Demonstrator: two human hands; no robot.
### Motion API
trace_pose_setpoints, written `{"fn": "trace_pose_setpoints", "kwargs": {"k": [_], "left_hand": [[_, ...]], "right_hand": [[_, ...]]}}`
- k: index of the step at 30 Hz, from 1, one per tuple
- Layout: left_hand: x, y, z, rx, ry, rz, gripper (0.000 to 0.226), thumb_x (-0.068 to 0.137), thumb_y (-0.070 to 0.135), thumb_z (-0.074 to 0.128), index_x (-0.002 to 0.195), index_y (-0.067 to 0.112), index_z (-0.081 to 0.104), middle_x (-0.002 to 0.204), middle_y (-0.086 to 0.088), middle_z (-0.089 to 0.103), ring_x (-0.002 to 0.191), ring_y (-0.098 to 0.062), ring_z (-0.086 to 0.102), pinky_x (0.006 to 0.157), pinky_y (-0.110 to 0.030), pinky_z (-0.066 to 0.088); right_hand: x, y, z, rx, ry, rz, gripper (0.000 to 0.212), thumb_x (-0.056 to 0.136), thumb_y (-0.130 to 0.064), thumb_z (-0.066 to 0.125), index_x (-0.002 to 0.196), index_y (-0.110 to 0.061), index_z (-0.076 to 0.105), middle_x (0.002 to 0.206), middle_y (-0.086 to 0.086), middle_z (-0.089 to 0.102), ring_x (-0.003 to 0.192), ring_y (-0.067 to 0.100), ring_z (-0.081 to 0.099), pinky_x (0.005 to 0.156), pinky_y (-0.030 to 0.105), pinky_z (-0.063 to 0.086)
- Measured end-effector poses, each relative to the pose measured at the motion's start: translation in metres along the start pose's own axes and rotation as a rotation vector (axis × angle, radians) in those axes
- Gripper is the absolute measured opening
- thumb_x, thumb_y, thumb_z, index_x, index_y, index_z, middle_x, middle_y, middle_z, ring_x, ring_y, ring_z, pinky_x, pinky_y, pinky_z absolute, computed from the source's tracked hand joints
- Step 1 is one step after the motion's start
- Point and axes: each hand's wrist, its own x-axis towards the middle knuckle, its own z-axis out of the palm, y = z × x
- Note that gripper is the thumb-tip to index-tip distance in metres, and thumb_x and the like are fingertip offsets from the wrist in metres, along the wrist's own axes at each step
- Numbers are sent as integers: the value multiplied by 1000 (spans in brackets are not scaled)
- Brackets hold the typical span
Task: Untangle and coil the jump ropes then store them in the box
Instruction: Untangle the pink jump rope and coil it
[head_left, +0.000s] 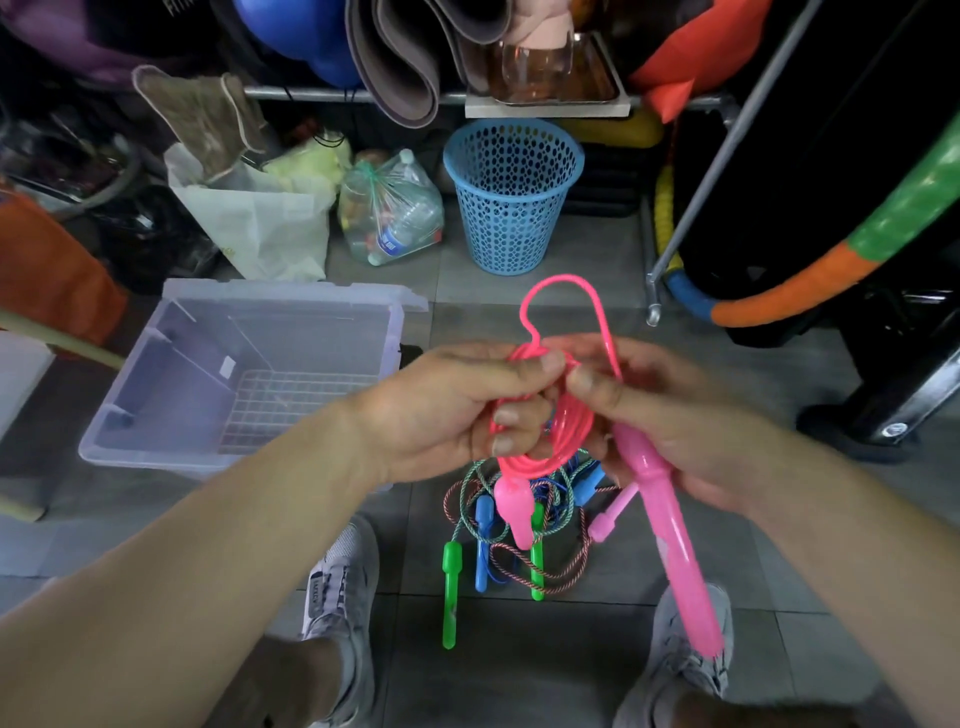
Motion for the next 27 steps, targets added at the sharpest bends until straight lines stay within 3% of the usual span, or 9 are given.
{"fn": "trace_pose_setpoints", "kwargs": {"k": [5,8,10,13,17,20,22,24,27], "left_hand": [[0,-2,1,103,29,20,22,98,21,56,78,12,63,57,0,40,51,-13,47,60,-20,50],[9,-9,2,327,210,164,33,95,27,60,80,-2,56,62,-1,52,63,-19,59,71,-37,52],[12,-11,4,536,343,251,33,100,24,59,84,-4,59,63,3,57,65,-14,59,71,-29,52],[12,-12,6,690,411,270,20,103,20,53,89,9,61,64,10,58,62,-4,55,66,-18,43],[9,-13,2,753,407,159,11,103,25,52,92,24,53,74,12,59,74,-11,58,76,-37,50],[7,-10,5,783,391,95,5,104,23,48,104,19,52,88,-1,62,94,-33,63,90,-54,51],[6,-9,6,813,377,61,9,105,20,46,111,14,48,100,-19,62,90,-38,62,87,-59,52],[5,-10,5,875,377,39,9,105,21,44,111,13,46,105,-30,60,83,-31,58,81,-58,51],[3,-13,3,977,376,33,6,106,26,43,104,19,45,99,-23,62,80,-34,59,77,-58,51]], "right_hand": [[0,1,-2,-196,-16,-43,27,83,-39,69,101,-20,72,69,21,58,51,22,53,47,31,46],[4,-1,-2,-274,94,-93,23,85,-42,68,96,-22,72,79,38,59,51,29,52,50,34,50],[7,-2,-2,-300,143,-139,18,86,-39,70,93,-23,72,75,34,60,49,29,52,51,39,51],[9,0,-5,-344,182,-178,7,91,-32,70,91,-25,72,65,25,59,46,28,52,50,40,51],[8,6,-7,-373,184,-169,8,92,-32,69,97,-28,73,67,28,61,47,28,55,49,39,52],[8,7,-5,-409,214,-179,7,93,-29,69,97,-26,72,61,22,60,44,23,55,44,29,48],[8,7,-3,-450,221,-184,5,94,-27,68,96,-25,72,53,13,59,41,20,55,43,28,46],[9,8,-2,-452,231,-169,5,93,-26,69,96,-25,72,52,8,58,40,19,54,42,27,45],[9,9,0,-438,217,-134,6,91,-29,72,96,-27,72,57,12,60,43,21,54,43,27,45]]}}
